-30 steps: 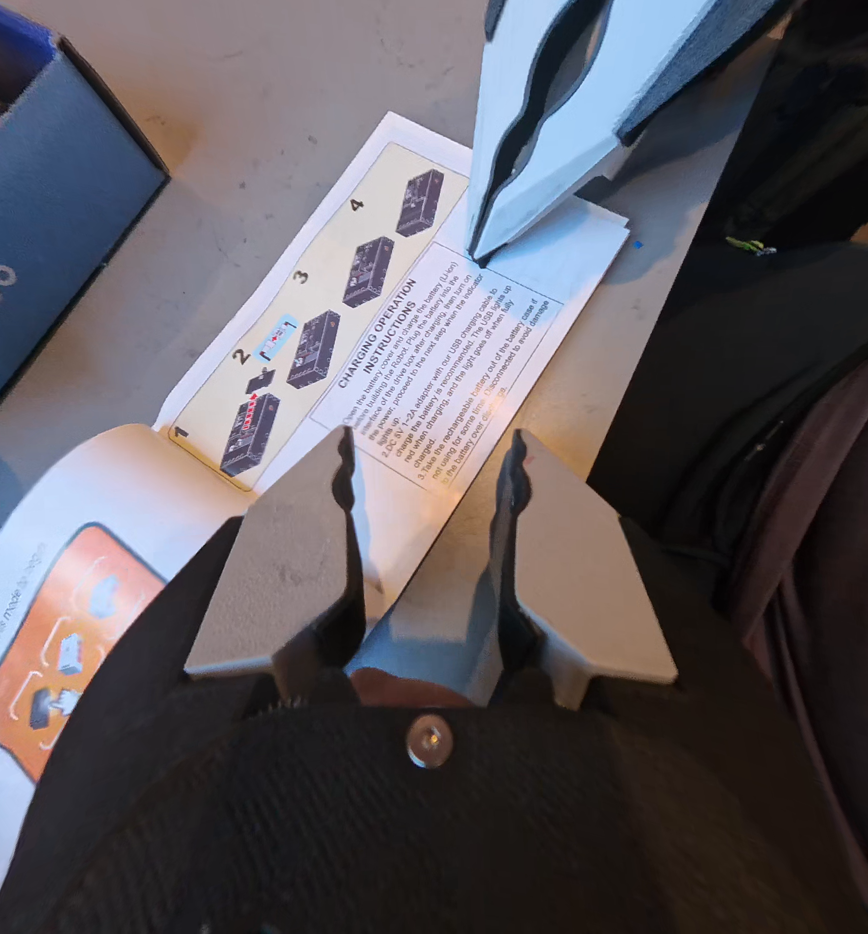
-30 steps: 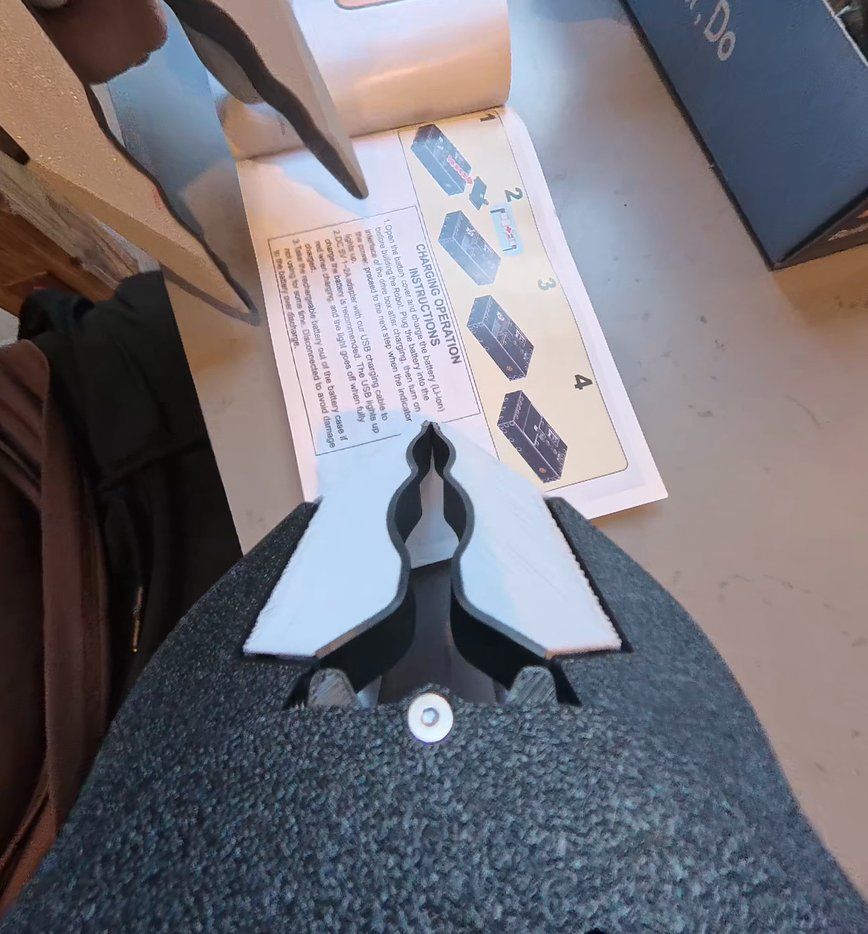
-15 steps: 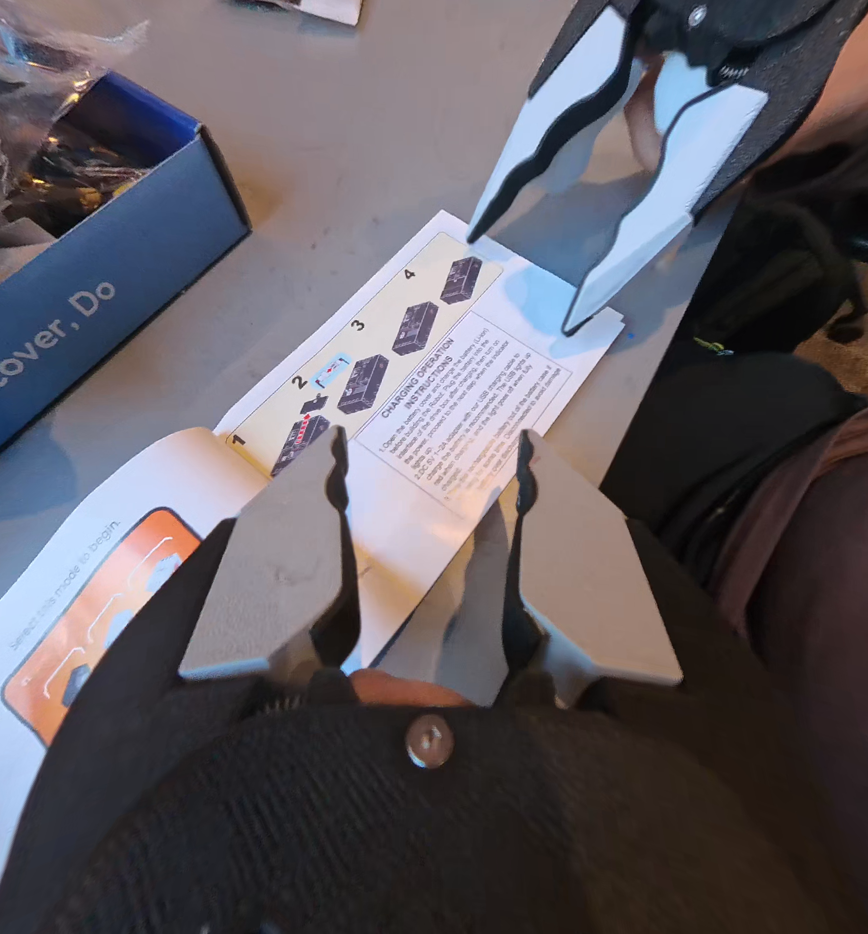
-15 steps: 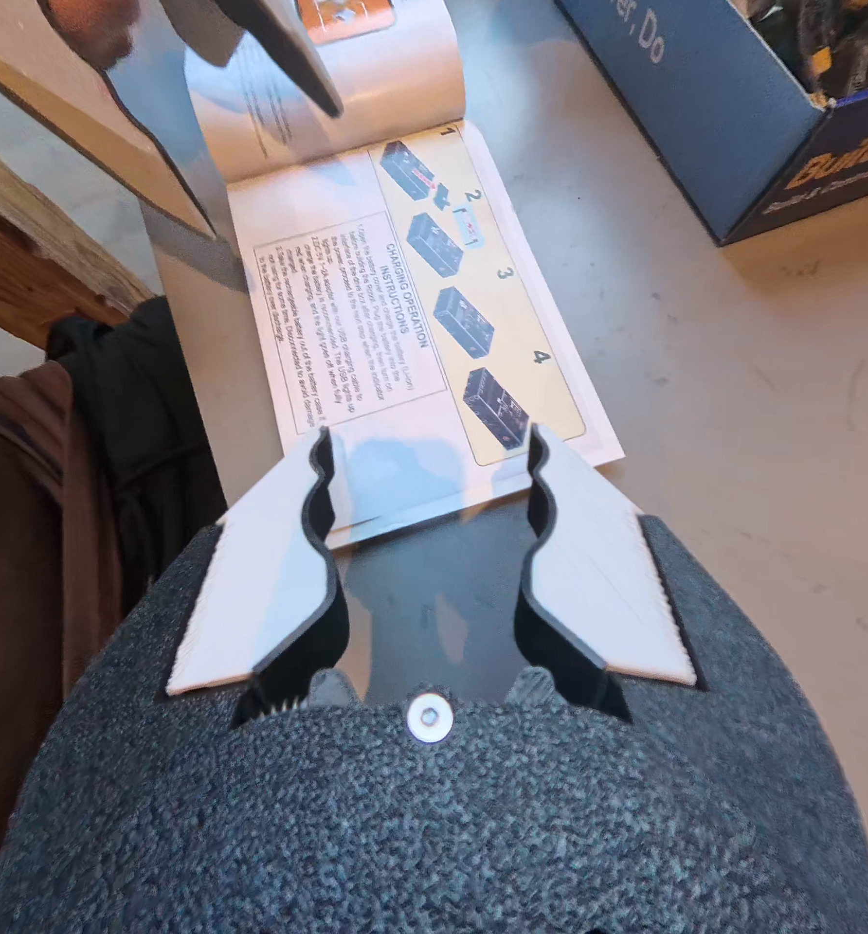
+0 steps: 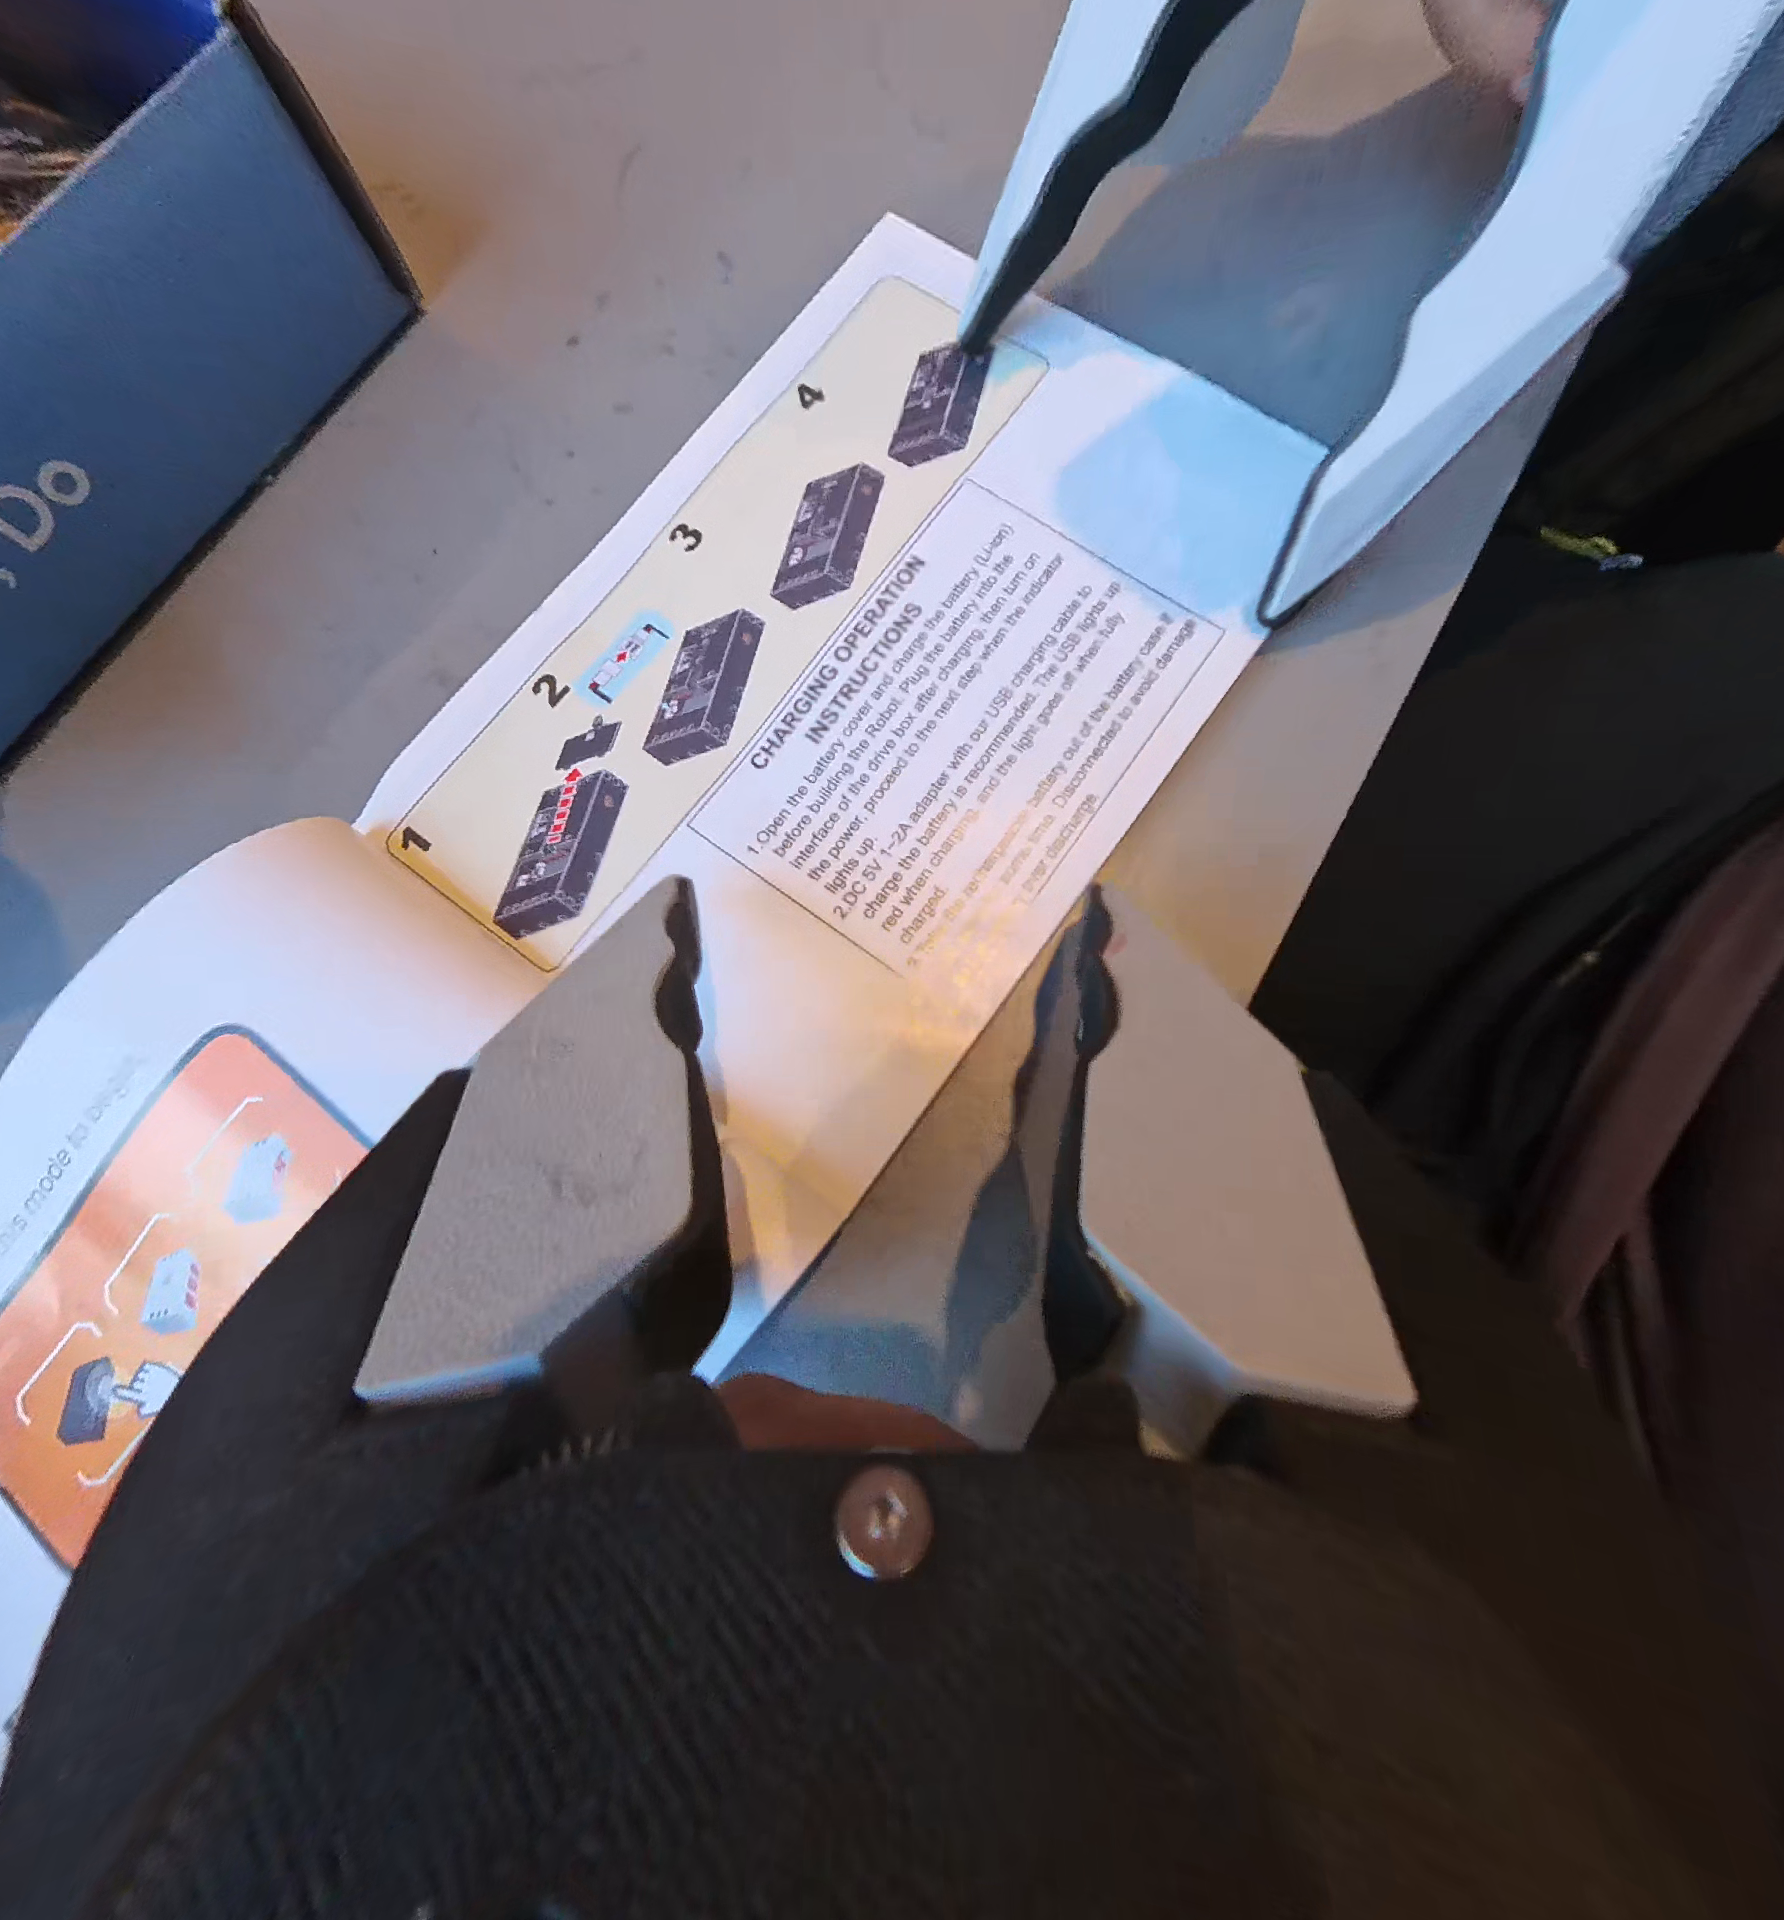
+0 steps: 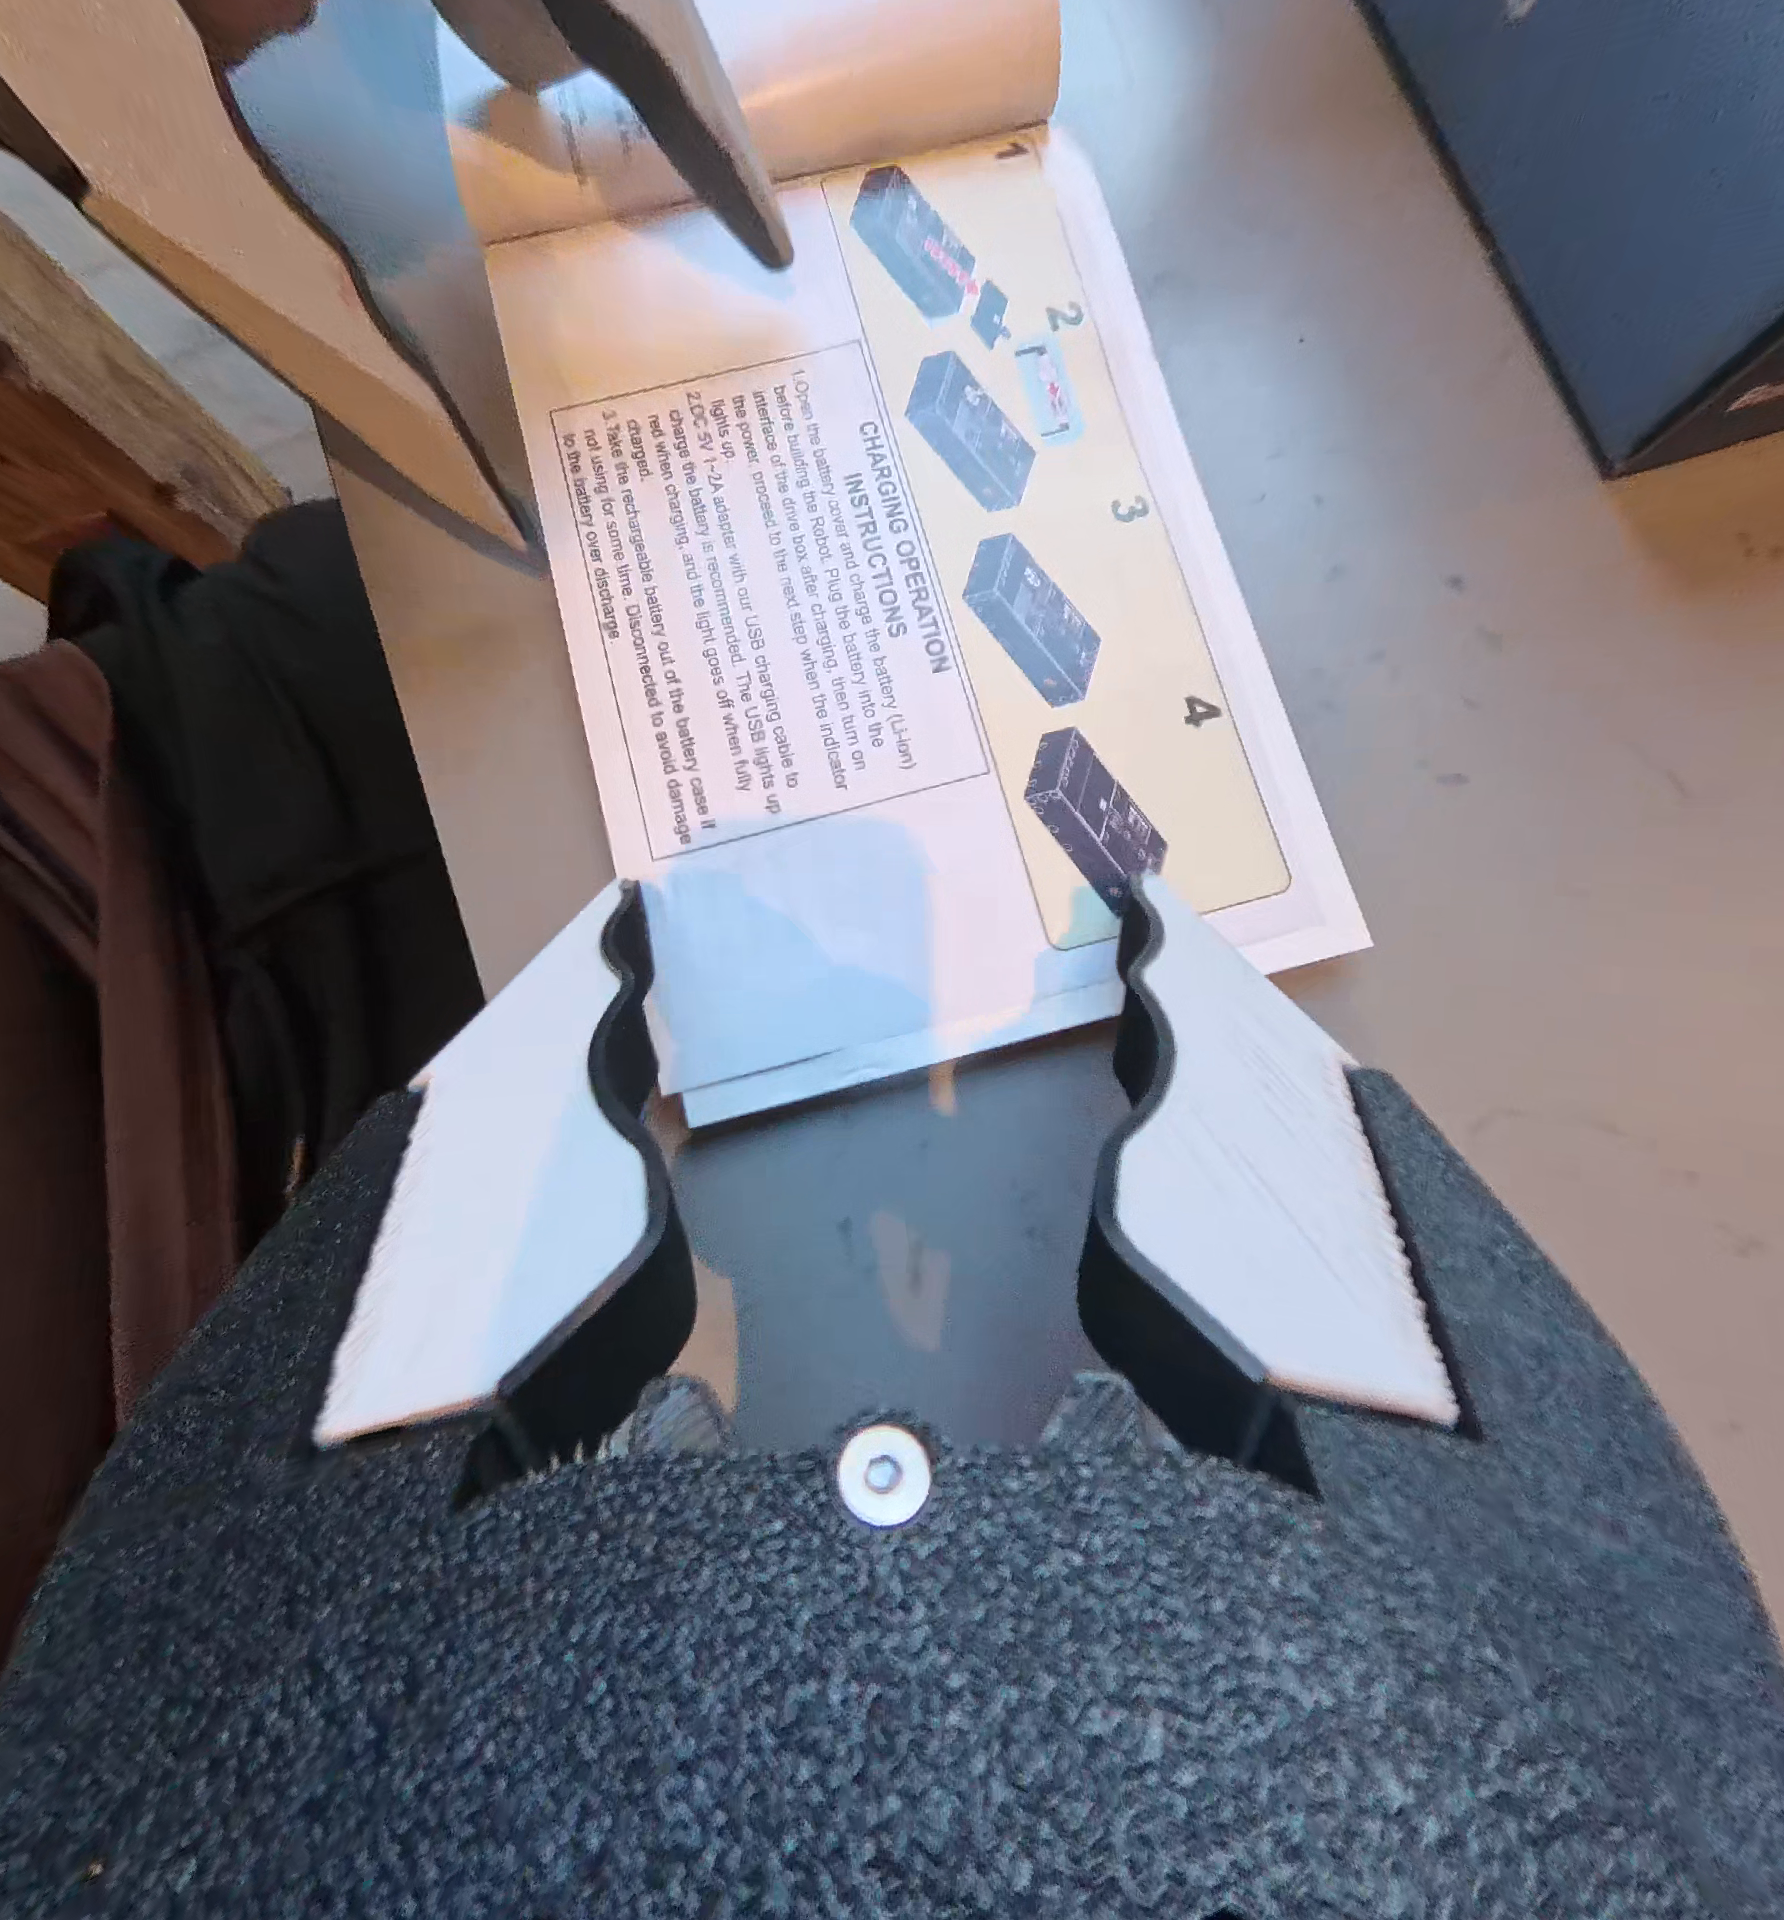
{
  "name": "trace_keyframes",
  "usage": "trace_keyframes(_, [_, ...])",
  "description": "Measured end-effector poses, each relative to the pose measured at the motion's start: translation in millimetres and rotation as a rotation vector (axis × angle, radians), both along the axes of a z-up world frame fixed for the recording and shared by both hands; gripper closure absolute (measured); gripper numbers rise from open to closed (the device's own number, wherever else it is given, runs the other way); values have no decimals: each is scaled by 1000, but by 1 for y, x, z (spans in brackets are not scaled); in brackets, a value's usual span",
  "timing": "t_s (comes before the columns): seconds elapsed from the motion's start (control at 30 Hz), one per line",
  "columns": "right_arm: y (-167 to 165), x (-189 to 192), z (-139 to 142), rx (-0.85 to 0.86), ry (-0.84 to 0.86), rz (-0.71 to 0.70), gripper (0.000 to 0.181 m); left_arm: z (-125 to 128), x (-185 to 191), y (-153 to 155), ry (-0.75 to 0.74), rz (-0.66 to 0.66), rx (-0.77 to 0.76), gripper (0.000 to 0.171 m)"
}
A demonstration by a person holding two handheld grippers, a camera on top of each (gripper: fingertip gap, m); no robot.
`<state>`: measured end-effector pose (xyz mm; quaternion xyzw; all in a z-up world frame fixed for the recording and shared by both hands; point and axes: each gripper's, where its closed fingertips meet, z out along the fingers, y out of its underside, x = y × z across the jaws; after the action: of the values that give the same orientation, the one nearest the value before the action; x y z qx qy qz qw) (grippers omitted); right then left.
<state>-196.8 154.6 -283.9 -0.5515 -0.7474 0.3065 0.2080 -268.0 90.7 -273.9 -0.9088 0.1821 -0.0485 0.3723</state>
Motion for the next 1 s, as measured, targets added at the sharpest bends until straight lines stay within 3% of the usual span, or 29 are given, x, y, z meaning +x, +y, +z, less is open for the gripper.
trace_keyframes(0.23, [2,-4,-1,1,8,1,96,-2,5,1,-10,-13,-11,100])
trace_keyframes(0.27, [3,-5,0,-2,11,0,111,-2,6,1,-17,-14,-11,100])
trace_keyframes(0.3, [5,-7,1,-3,19,-3,143,-1,7,1,-21,-16,-10,100])
trace_keyframes(0.33, [7,-9,2,-4,31,-7,155,0,9,1,-24,-19,-9,100])
trace_keyframes(0.43, [7,-10,2,-4,43,-18,158,1,13,-1,-13,-33,-6,101])
trace_keyframes(0.5, [5,-9,2,23,50,-8,181,-1,13,-2,1,-33,-7,101])
trace_keyframes(0.7, [1,-10,4,76,40,-11,181,8,14,3,18,-24,34,105])
trace_keyframes(0.73, [0,-8,5,58,26,-10,174,10,13,3,33,-22,43,105])
trace_keyframes(0.8, [-2,-5,13,8,31,-9,141,13,12,3,44,-17,58,106])
trace_keyframes(1.0, [0,14,33,-55,30,12,105,11,11,7,24,-11,56,106])
